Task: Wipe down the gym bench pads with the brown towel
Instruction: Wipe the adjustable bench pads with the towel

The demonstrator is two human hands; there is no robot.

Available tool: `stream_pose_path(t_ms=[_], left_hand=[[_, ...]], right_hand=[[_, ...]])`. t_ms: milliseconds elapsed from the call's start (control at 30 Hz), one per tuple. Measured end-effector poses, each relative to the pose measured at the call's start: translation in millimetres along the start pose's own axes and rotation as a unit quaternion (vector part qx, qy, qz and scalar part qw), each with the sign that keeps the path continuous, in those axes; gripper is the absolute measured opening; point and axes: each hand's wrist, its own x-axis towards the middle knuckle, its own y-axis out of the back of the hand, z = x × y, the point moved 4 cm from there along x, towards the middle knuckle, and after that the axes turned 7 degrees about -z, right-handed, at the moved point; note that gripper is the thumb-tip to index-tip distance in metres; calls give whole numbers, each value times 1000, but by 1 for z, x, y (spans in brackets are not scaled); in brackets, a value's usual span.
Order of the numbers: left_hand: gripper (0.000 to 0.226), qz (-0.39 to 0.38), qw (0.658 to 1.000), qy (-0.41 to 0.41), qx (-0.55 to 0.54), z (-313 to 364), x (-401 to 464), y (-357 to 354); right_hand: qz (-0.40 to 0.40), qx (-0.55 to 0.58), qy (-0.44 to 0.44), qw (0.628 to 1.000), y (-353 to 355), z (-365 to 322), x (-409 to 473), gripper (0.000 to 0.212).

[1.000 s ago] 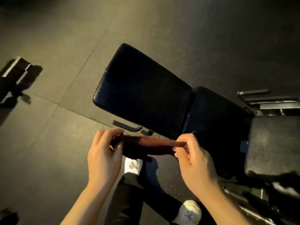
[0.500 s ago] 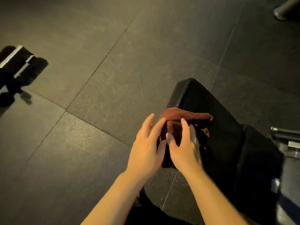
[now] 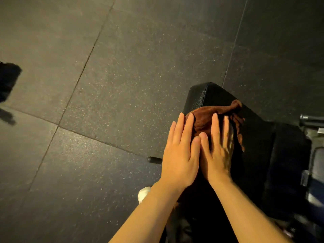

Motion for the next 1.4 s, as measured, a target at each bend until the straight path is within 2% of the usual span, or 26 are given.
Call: stream_pose_path(t_ms=[100,200,333,433,600,767,867,967,1033,1100,1200,1300,1400], left_hand=[[53,7,999,-7,31,-1,21,-1],[55,12,999,-12,50,4,48,3],[55,-13,996,-25,89,16,93,6],[52,-18,992,-52,112,19,112,6],[41,-24,994,-60,87,20,122,12],[41,-56,991,-64,103,20,122,11],[42,-96,987,-77,105,18,127,10],[44,-180,974,-101,96,16,135,14],[44,-239,953,-154,102,15,143,18],[44,-285,924,-223,121,14,153,24],[43,-358,875,-291,151,14,169,29],[42,-418,794,-398,189,22,187,27],[42,-494,721,-444,200,39,206,17]], right_hand=[[46,-19,9,999,0,6,16,67],[58,-19,-1,998,5,3,39,60],[90,0,-35,995,16,1,67,63],[88,23,-55,994,19,5,77,65],[94,16,-56,994,19,8,81,62],[64,24,-80,994,20,11,80,60],[53,53,-159,984,17,11,76,64],[70,60,-282,955,3,8,56,61],[62,30,-358,931,-2,-7,41,60],[77,82,-439,892,-5,-32,33,66],[150,44,-474,867,-3,-74,34,74],[141,-5,-529,837,-5,-80,36,77],[158,-21,-529,834,-4,-75,39,72]])
